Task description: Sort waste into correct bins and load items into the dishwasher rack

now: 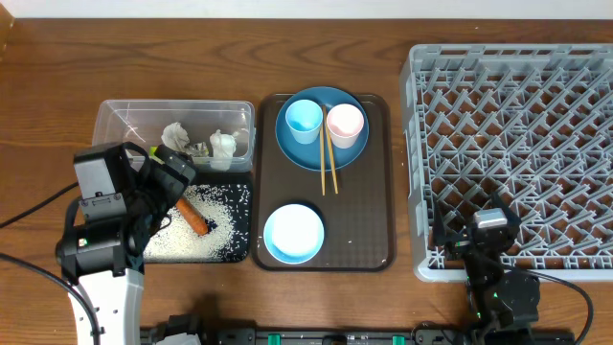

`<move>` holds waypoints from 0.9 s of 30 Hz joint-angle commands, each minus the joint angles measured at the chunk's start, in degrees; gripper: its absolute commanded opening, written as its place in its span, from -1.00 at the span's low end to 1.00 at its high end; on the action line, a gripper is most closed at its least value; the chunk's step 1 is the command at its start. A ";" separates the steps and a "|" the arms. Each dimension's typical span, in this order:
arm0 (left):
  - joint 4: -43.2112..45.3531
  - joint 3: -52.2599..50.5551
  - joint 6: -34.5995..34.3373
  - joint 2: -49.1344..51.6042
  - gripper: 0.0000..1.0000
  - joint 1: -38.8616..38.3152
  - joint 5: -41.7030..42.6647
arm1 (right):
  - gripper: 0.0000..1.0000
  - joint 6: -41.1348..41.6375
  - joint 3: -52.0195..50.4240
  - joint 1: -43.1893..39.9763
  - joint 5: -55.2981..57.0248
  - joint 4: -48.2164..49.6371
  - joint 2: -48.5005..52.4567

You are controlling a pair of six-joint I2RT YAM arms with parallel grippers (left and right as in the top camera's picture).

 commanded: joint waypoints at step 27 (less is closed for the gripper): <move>0.07 0.98 0.76 0.28 0.96 0.24 0.52 | 0.99 14.69 36.39 0.39 -8.46 -26.80 12.81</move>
